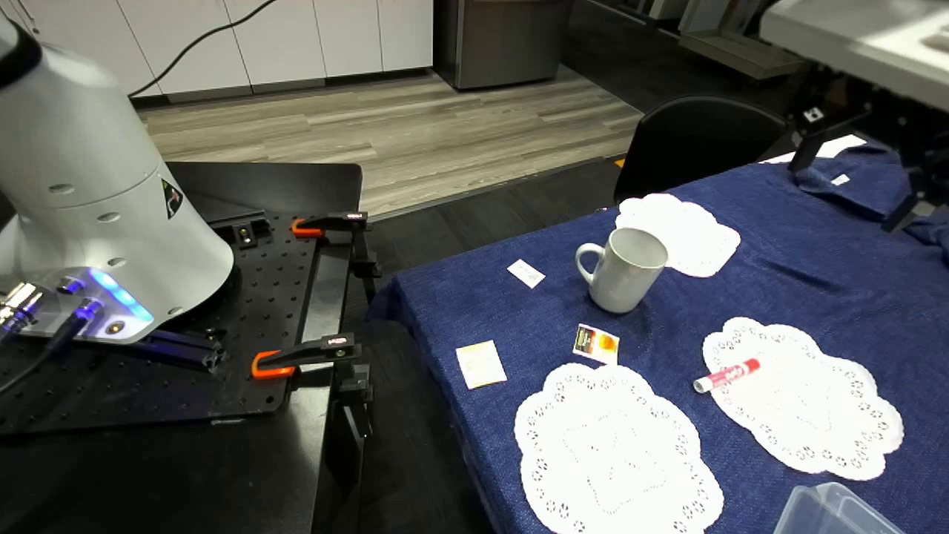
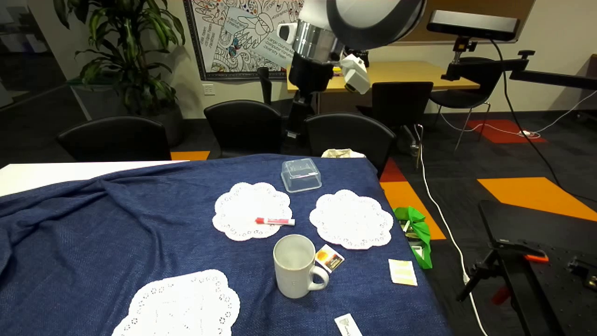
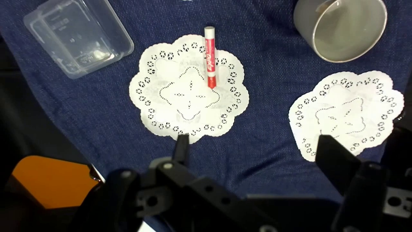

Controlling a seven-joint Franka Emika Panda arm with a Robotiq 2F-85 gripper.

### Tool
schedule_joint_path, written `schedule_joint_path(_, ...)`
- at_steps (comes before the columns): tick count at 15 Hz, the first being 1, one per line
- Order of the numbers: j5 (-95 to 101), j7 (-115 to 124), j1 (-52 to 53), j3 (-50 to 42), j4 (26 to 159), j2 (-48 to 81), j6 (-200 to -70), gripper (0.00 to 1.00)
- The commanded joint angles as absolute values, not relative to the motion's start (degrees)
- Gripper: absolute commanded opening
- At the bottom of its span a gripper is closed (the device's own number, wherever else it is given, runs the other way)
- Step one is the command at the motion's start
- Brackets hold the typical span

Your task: Take the marker out of the cup and put it on the table

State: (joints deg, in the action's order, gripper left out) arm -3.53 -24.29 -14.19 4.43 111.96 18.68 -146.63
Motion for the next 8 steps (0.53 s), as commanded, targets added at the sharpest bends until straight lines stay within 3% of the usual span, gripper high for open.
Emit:
schedule_joint_path(1,-5.01,-24.15,-12.95,2.73,119.74,9.46,-144.52,1.0)
schedule_joint_path(8,-4.51,-24.51,-11.55,1.23,119.68,9.63,-144.98,1.0)
